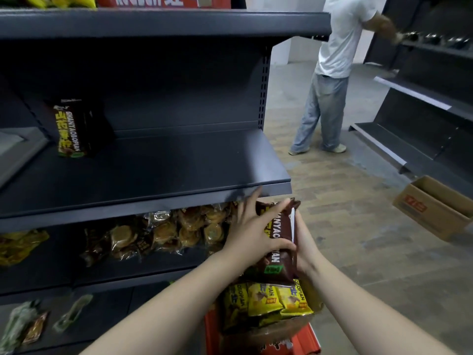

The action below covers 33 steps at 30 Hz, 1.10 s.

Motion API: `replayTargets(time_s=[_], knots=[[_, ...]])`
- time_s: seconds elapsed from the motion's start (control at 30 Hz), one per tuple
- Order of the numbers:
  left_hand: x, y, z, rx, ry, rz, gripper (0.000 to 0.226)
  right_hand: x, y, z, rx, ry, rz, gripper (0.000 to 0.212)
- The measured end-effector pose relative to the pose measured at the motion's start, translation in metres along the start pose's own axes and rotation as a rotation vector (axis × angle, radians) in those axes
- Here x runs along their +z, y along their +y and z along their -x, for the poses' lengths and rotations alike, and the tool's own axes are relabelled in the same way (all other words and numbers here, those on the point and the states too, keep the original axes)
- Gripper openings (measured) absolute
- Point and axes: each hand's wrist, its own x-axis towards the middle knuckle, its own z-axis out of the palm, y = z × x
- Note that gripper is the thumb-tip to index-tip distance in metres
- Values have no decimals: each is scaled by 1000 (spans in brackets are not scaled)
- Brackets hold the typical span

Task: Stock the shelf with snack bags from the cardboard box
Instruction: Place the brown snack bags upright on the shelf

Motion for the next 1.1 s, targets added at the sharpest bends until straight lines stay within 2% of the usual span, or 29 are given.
replayTargets(time_s=[0.07,0.1,0.2,0.3,0.4,0.47,0.57,0.63,0.7,0.77,0.87,1.0,1.1], knots=[[-9,5,-1,-101,62,178,110,5,-10,2,-3,-29,20,65],[-13,8,-3,-159,100,239,112,8,-16,4,-16,-39,30,66],[-22,13,-7,-263,191,391,91,17,-31,6,-65,-37,94,59],[-33,22,-10,-251,110,463,68,28,-38,7,-87,14,188,60],[-49,27,-18,-297,-48,515,72,42,-38,4,-137,45,295,66],[-63,27,-23,-336,-53,650,75,57,-41,3,-211,69,377,63],[-80,25,-28,-284,9,754,76,85,-47,0,-324,122,536,56],[-90,22,-30,-224,95,785,72,110,-47,-2,-439,127,628,55],[-100,13,-31,-171,208,762,64,130,-44,-11,-520,125,715,68],[-110,-3,-31,-157,301,715,55,148,-42,-21,-592,74,834,63],[-127,-29,-30,-179,383,699,52,173,-38,-36,-544,-17,892,70],[-157,-55,-25,-203,404,786,58,214,-23,-47,-493,-77,968,53],[-185,-73,-21,-200,400,800,62,242,-2,-55,-558,-74,1039,62]])
